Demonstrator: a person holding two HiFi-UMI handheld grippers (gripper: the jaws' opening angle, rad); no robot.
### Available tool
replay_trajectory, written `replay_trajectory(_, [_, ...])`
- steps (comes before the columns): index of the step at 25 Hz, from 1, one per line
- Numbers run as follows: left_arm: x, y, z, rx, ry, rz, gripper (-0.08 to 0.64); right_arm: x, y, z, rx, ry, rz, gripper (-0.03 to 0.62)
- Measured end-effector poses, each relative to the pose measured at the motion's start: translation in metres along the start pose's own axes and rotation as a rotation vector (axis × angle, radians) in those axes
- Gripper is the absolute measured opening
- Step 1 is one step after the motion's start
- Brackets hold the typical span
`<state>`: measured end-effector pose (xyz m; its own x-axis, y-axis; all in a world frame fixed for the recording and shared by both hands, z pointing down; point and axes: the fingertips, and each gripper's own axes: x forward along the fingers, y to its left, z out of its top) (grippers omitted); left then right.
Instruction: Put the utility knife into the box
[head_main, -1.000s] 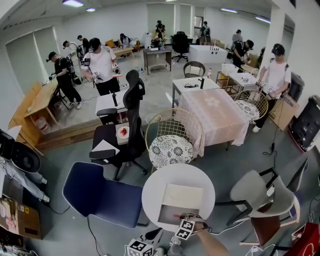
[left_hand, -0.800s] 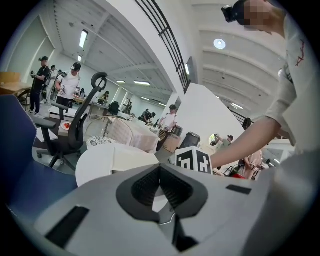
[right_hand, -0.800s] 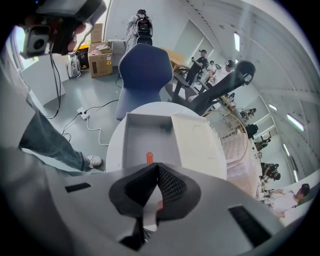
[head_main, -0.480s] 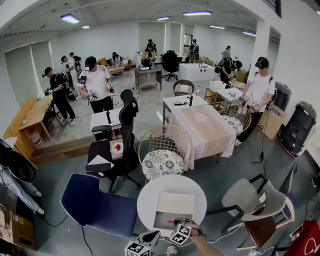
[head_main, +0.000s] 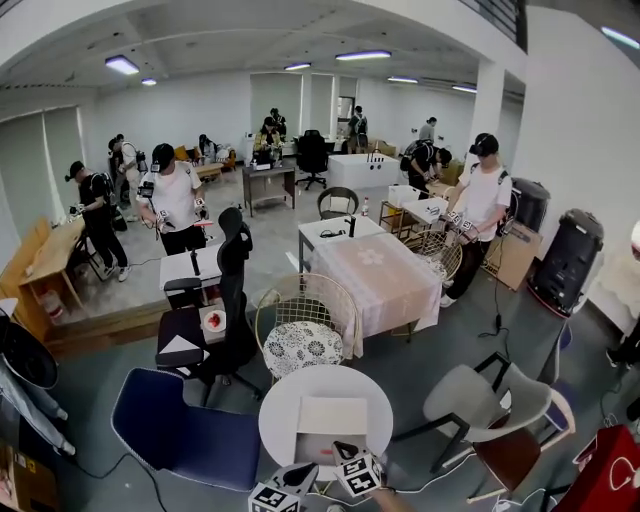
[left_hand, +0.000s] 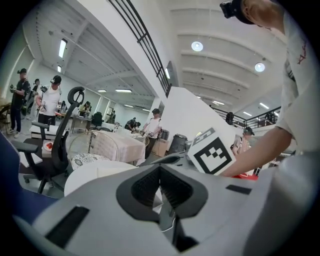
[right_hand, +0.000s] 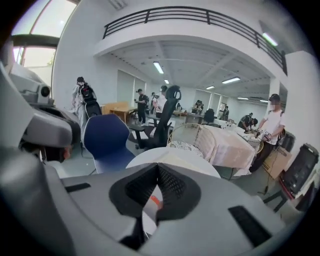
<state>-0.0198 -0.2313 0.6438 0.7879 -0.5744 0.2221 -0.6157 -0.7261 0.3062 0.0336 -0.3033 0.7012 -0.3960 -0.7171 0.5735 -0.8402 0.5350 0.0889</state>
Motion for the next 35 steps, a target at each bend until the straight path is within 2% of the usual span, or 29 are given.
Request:
replay_trajectory(5, [0.002, -0.011, 0.006, 0.023, -0.019, -0.035, 0.012, -0.036, 0.002, 0.007, 0.152, -0.133, -0.049, 0.017])
replay_trajectory(9, [0.000, -0.018, 0.009, 0.030, -0.035, -0.052, 0.012, -0.066, 0.004, 0.014, 0.311, -0.234, -0.050, 0.017])
replay_trajectory(11, [0.000, -0.021, 0.011, 0.033, -0.039, -0.059, 0.012, -0.075, 0.004, 0.016, 0.351, -0.264, -0.055, 0.017])
replay_trajectory(16, [0.004, -0.037, 0.011, 0.046, -0.040, -0.076, 0.012, -0.083, 0.020, 0.010, 0.295, -0.247, -0.058, 0.017])
replay_trajectory(23, [-0.007, -0.057, -0.001, 0.051, -0.055, -0.047, 0.012, -0.109, 0.038, -0.019, 0.290, -0.238, -0.045, 0.017])
replay_trajectory(35, [-0.038, -0.139, -0.051, 0.031, -0.041, -0.001, 0.012, -0.184, 0.073, -0.078, 0.276, -0.232, -0.010, 0.017])
